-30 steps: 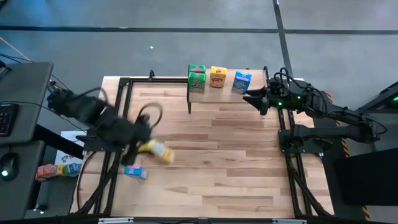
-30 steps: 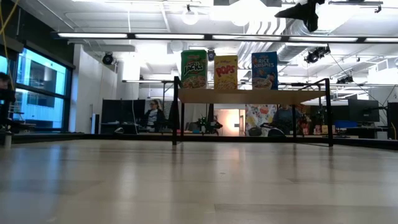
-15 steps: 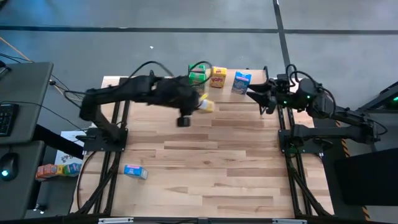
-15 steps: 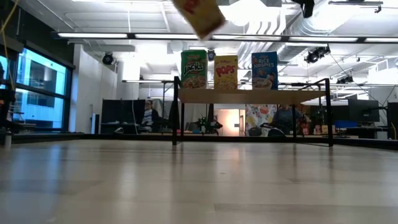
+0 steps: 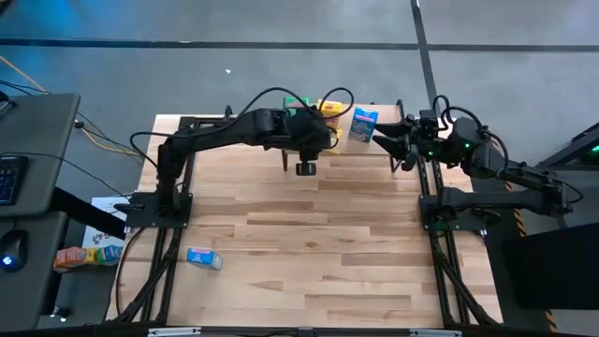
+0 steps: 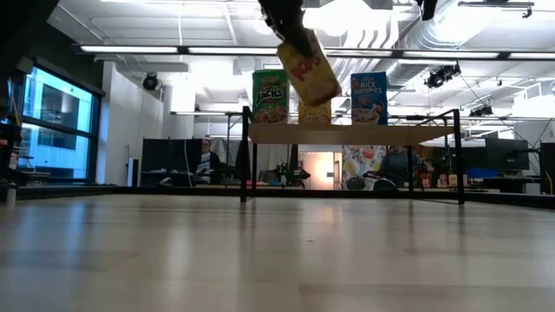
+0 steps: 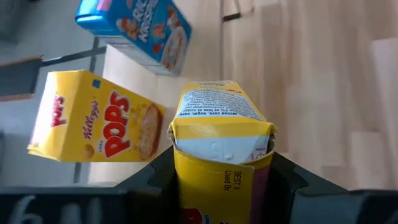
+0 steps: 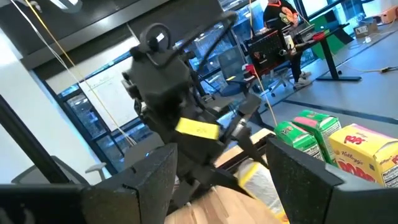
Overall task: Stack cereal on shelf
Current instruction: Put the yellow cereal box on the shelf
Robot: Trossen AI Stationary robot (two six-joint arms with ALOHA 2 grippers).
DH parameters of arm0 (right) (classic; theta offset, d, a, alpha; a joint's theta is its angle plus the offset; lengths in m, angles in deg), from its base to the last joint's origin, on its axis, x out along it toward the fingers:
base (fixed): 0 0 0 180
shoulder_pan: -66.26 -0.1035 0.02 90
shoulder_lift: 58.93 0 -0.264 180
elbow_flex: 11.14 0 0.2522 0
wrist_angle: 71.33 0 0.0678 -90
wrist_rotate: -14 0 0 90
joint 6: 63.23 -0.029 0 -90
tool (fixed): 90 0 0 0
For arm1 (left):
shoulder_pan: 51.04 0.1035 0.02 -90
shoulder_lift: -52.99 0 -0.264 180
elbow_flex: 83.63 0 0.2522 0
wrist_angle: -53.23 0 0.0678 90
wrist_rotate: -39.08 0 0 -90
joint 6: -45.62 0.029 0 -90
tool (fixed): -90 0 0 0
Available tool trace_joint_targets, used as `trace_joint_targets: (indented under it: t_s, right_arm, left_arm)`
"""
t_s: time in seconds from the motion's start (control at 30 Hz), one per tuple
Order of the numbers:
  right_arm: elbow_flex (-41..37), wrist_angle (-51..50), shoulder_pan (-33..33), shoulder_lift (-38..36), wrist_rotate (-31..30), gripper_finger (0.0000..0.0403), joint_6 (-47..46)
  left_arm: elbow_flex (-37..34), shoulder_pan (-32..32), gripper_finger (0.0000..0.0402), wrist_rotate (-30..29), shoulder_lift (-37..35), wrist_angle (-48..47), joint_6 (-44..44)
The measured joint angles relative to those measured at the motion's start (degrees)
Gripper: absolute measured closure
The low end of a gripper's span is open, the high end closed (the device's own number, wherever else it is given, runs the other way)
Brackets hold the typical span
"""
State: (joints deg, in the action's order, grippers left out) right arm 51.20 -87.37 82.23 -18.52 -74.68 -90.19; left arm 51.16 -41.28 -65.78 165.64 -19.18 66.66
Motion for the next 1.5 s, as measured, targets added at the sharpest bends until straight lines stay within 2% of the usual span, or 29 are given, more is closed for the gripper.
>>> trace_joint_targets:
  t_s: [0.13,0.8,1.5]
  right_arm:
    - [0.0,0.0,0.0,0.0,0.0,0.0163,-0.2]
    - [0.0,0.0,0.0,0.0,0.0,0.0163,-1.5]
    - [0.0,0.0,0.0,0.1,-0.1,0.0163,-2.8]
  left_arm:
    - [0.0,0.8,0.0264,-1.8,1.4,0.1,0.3]
    - [0.0,2.3,0.0262,-0.8,2.3,2.1,5.6]
    - [0.0,2.6,0.0203,-1.4,3.0,6.3,7.9]
